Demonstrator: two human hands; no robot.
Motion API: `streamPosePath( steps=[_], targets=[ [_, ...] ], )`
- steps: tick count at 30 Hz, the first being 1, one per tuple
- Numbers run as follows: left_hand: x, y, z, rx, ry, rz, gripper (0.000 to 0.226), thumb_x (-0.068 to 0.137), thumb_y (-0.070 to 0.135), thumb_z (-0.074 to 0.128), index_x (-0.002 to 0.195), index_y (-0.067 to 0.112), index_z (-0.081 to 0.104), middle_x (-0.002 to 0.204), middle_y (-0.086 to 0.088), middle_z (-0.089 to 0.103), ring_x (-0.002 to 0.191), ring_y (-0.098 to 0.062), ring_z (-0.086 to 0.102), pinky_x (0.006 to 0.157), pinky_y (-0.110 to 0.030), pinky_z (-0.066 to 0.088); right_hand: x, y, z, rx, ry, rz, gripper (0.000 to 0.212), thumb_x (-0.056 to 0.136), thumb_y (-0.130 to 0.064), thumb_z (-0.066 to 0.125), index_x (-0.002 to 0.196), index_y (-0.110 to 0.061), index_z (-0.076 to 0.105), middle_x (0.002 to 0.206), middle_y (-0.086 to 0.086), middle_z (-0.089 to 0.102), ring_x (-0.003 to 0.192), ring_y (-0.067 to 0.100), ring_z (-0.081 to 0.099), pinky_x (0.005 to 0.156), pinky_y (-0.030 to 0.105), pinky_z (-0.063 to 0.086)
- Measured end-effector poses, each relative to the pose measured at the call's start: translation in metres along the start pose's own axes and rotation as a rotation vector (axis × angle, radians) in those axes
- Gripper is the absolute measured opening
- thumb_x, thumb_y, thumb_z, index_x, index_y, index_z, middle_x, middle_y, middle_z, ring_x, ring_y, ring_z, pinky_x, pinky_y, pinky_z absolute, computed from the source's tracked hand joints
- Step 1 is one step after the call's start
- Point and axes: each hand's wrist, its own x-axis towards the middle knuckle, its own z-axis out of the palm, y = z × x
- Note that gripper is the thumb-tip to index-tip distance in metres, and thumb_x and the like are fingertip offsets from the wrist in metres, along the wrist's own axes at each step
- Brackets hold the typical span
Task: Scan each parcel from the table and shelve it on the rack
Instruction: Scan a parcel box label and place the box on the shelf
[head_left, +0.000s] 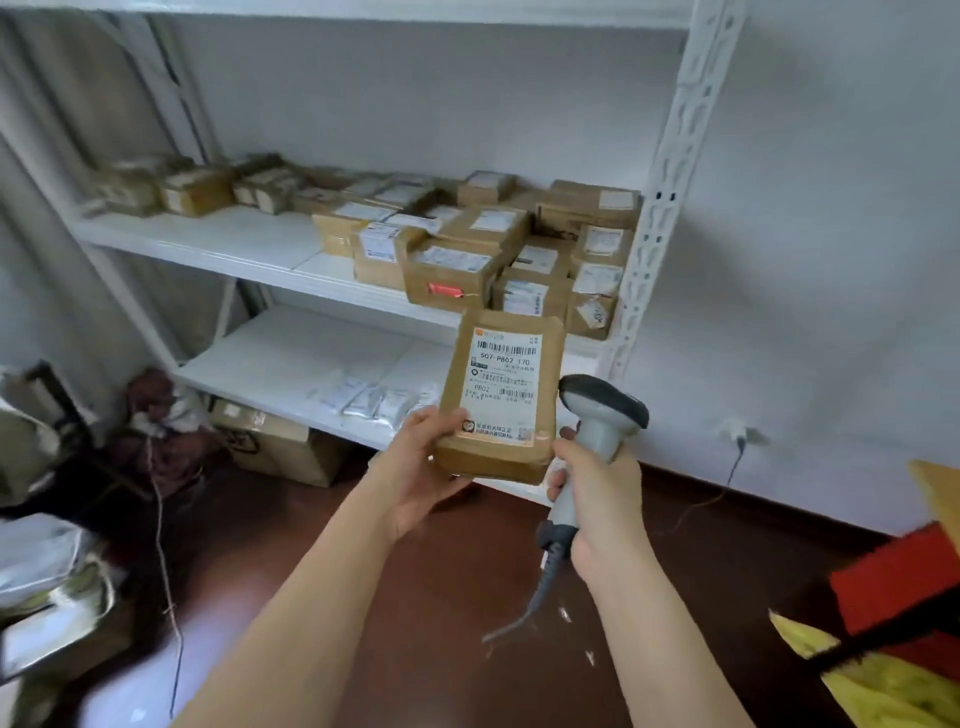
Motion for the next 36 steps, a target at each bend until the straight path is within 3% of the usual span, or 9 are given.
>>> streamPosePath(
  steps=[4, 7, 12, 17, 21, 26, 30, 36],
  targets=[
    [0.021, 0.04, -0.071, -0.097, 0.142, 0.033, 0.06, 0.074, 0.032, 0.079, 0.128, 0.016, 0.057, 0.121, -0.009, 0.068, 0.113, -0.026, 0.063, 0.082, -0.042, 0.056, 0.021, 0.02, 0.079, -0.106, -0.061, -0.005, 0.017, 0.089, 0.001, 0.059, 0.104, -0.007, 0.059, 0.073, 0.005, 0.055, 0.048, 0.01, 0.047, 0.048, 0.025, 0.042],
    [0.046, 0.066, -0.113, -0.19, 0.206, 0.039, 0.047, 0.081, 0.031, 0.072, 0.125, 0.018, 0.061, 0.114, -0.007, 0.072, 0.11, -0.025, 0.065, 0.086, -0.041, 0.054, 0.041, 0.031, 0.137, -0.159, -0.118, -0.036, 0.02, 0.092, -0.005, 0.061, 0.111, -0.009, 0.059, 0.074, 0.005, 0.057, 0.052, 0.011, 0.05, 0.051, 0.025, 0.043],
    [0.101, 0.132, -0.175, -0.275, 0.326, 0.091, 0.043, 0.082, 0.03, 0.07, 0.123, 0.018, 0.062, 0.113, -0.008, 0.072, 0.11, -0.027, 0.065, 0.098, -0.044, 0.049, 0.09, 0.044, 0.244, -0.16, -0.275, -0.036, 0.013, 0.089, -0.003, 0.06, 0.099, -0.012, 0.058, 0.072, 0.004, 0.055, 0.048, 0.01, 0.047, 0.049, 0.024, 0.042],
    [0.162, 0.218, -0.223, -0.272, 0.48, 0.106, 0.027, 0.088, 0.028, 0.066, 0.113, 0.02, 0.064, 0.109, -0.008, 0.072, 0.103, -0.026, 0.065, 0.091, -0.042, 0.052, 0.145, 0.048, 0.35, -0.19, -0.428, -0.014, 0.017, 0.09, 0.0, 0.059, 0.102, -0.012, 0.06, 0.08, 0.001, 0.06, 0.045, 0.006, 0.046, 0.047, 0.019, 0.043],
    [0.202, 0.269, -0.263, -0.217, 0.583, 0.111, 0.019, 0.089, 0.03, 0.066, 0.105, 0.02, 0.064, 0.106, -0.008, 0.07, 0.106, -0.027, 0.064, 0.1, -0.044, 0.047, 0.181, 0.054, 0.428, -0.21, -0.511, 0.008, 0.019, 0.087, 0.001, 0.061, 0.096, -0.016, 0.06, 0.082, 0.001, 0.063, 0.048, 0.007, 0.048, 0.051, 0.022, 0.044],
    [0.251, 0.305, -0.315, -0.188, 0.59, 0.094, 0.026, 0.087, 0.032, 0.068, 0.11, 0.02, 0.064, 0.111, -0.012, 0.071, 0.108, -0.03, 0.065, 0.1, -0.046, 0.049, 0.216, 0.067, 0.495, -0.242, -0.57, 0.021, 0.019, 0.087, -0.002, 0.065, 0.101, -0.015, 0.063, 0.078, 0.003, 0.063, 0.047, 0.009, 0.048, 0.052, 0.024, 0.045],
    [0.311, 0.341, -0.356, -0.108, 0.577, 0.073, 0.042, 0.083, 0.036, 0.072, 0.12, 0.022, 0.058, 0.118, -0.013, 0.063, 0.106, -0.031, 0.062, 0.074, -0.038, 0.056, 0.255, 0.081, 0.546, -0.354, -0.536, -0.022, 0.013, 0.087, -0.01, 0.067, 0.099, -0.013, 0.062, 0.063, 0.004, 0.056, 0.048, 0.012, 0.048, 0.052, 0.027, 0.045],
    [0.402, 0.402, -0.399, -0.011, 0.448, -0.029, 0.05, 0.081, 0.035, 0.074, 0.124, 0.022, 0.053, 0.121, -0.013, 0.059, 0.108, -0.031, 0.06, 0.077, -0.039, 0.057, 0.293, 0.088, 0.613, -0.338, -0.342, -0.037, 0.013, 0.088, -0.008, 0.068, 0.094, -0.014, 0.058, 0.058, 0.002, 0.054, 0.045, 0.01, 0.048, 0.044, 0.02, 0.042]
  ],
)
